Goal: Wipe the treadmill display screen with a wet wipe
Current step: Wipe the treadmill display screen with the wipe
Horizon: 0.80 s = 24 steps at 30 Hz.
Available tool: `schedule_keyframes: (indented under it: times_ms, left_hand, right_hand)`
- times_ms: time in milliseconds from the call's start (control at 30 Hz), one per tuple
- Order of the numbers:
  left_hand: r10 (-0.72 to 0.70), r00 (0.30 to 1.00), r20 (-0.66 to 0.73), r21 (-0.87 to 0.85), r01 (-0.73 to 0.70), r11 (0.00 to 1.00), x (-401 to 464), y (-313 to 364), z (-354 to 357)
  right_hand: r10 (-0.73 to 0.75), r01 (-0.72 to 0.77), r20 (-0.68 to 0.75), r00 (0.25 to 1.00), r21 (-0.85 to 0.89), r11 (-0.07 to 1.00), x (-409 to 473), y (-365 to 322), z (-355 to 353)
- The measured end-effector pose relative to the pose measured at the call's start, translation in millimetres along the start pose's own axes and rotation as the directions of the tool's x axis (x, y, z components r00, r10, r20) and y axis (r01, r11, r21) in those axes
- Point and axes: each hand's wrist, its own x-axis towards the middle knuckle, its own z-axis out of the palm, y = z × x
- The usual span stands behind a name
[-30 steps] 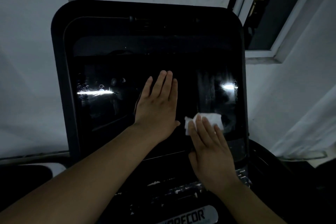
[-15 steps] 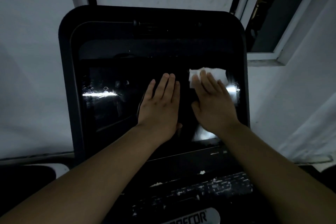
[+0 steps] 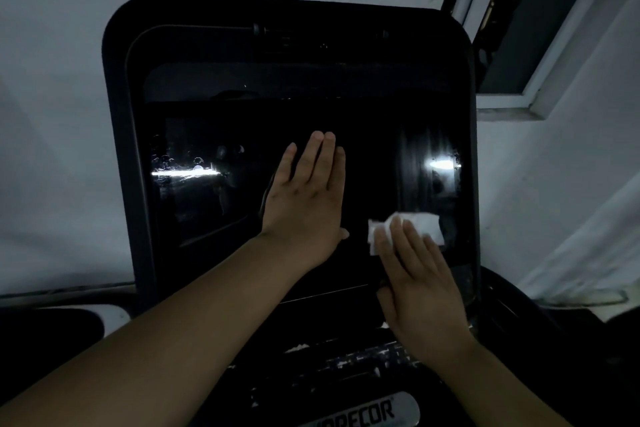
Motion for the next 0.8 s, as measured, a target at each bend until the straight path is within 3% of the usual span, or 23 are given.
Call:
schedule_keyframes:
  times_ms: [267, 367, 600, 800]
  left_hand:
    - [0.006, 1.0, -0.007, -0.008, -0.006, 1.0, -1, -2, -1]
    - [0.006, 1.0, -0.017, -0.029, -0.006, 1.0, -1, -3, -1]
    - [0.012, 1.0, -0.015, -0.013, -0.013, 1.0, -1, -4, 1]
    - [0.002, 1.0, -0.025, -0.028, -0.002, 1.0, -2, 0, 1]
  right_hand:
    - [0.072, -0.073, -0.059, 0.996, -0.008, 0.997, 137, 21, -60]
    - [0.083, -0.083, -0.019, 0.996, 0.025, 0.996, 157, 24, -72]
    - [0.035, -0.036, -0.016, 0.999, -0.046, 0.998, 80, 19, -35]
    - [-0.002, 0.002, 0.047, 0.999, 0.003, 1.0, -2, 6, -5]
